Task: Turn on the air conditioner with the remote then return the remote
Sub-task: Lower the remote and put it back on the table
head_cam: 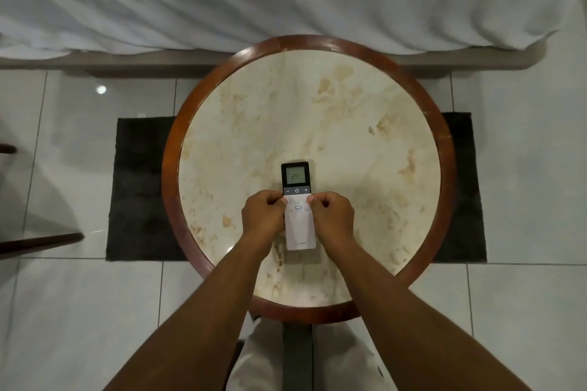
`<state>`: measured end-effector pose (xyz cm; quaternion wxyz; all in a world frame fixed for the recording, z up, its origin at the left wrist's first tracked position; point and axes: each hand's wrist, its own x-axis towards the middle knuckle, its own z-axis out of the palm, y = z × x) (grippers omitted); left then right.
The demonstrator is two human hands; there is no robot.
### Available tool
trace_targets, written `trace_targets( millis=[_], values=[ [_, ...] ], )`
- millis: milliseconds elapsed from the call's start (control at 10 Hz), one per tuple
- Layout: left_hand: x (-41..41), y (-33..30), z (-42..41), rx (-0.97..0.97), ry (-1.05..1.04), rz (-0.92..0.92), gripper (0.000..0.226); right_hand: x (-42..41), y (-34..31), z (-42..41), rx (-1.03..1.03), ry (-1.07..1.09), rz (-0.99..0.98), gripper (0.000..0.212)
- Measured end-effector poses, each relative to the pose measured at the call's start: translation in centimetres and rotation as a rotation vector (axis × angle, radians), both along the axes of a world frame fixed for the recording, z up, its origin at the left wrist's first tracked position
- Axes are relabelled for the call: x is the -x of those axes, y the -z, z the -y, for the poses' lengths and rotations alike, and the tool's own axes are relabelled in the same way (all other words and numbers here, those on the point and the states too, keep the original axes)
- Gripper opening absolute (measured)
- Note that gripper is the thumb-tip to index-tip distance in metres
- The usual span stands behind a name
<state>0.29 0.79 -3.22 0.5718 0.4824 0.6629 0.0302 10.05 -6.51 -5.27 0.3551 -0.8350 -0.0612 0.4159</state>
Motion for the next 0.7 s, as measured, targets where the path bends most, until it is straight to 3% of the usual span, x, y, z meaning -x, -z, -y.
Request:
trace_targets(
  millis=[500, 700],
  values=[
    [0.2, 2.2, 0.0, -0.066, 0.033, -0.02, 0.013, 0.7, 1.9, -0.5, 0.025, -0.04, 0.136, 0.02],
    [0.8, -0.1, -0.7, -0.144, 0.232, -0.096, 0.029, 0.1, -1.0, 0.2, -0.003, -0.145, 0.162, 0.022]
  ],
)
